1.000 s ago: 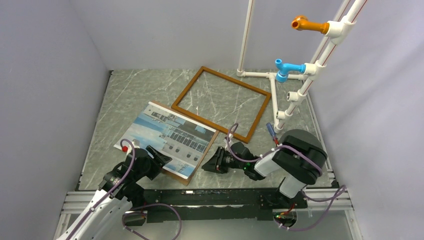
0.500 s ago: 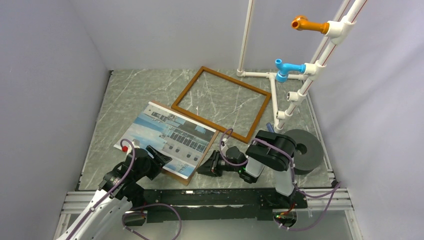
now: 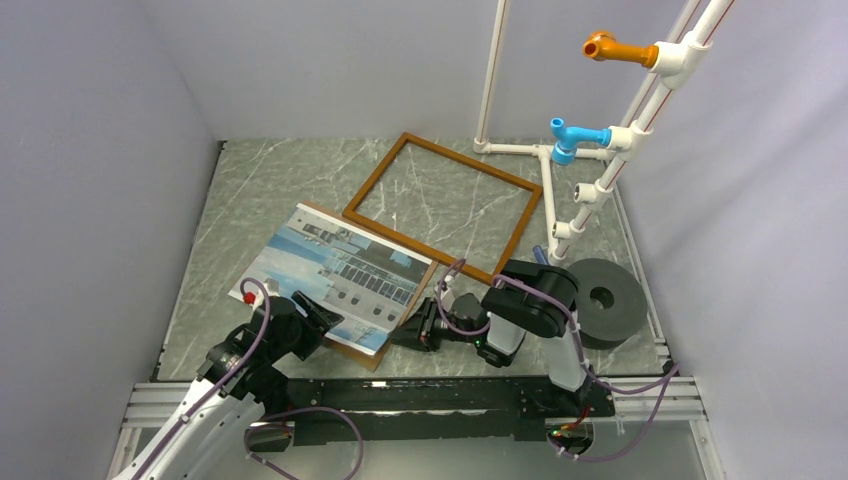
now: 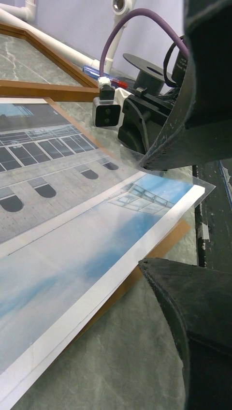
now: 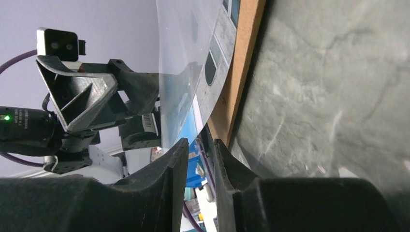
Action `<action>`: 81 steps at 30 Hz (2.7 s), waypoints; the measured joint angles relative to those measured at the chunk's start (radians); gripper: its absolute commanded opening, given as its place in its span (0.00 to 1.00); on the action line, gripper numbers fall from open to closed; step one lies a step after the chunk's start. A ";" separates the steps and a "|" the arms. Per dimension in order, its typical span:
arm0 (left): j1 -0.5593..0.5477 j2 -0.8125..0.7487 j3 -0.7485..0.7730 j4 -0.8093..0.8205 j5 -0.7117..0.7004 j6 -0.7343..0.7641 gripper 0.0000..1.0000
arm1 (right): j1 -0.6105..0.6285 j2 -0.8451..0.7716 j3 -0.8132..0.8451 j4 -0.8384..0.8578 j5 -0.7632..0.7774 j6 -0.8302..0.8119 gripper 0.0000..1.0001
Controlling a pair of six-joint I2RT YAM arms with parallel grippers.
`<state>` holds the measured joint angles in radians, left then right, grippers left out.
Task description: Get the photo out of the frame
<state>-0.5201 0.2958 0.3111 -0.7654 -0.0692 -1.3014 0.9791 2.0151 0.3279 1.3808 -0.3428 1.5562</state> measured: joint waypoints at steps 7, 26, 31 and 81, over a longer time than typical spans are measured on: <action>0.000 0.000 0.000 -0.003 -0.002 0.000 0.70 | 0.004 0.029 0.010 0.058 0.005 0.041 0.28; 0.000 -0.016 0.000 -0.003 -0.003 0.000 0.87 | 0.047 0.045 0.065 0.042 0.088 0.099 0.05; 0.000 -0.027 0.000 -0.003 -0.004 0.002 0.95 | 0.050 0.045 0.066 0.040 0.100 0.097 0.00; 0.242 0.528 0.208 0.318 -0.077 0.430 0.99 | 0.082 -0.218 0.010 -0.343 0.150 -0.125 0.00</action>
<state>-0.2783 0.8234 0.5190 -0.4473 -0.1459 -0.8715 1.0615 1.7969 0.3374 1.0382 -0.1932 1.4311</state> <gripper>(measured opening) 0.994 0.007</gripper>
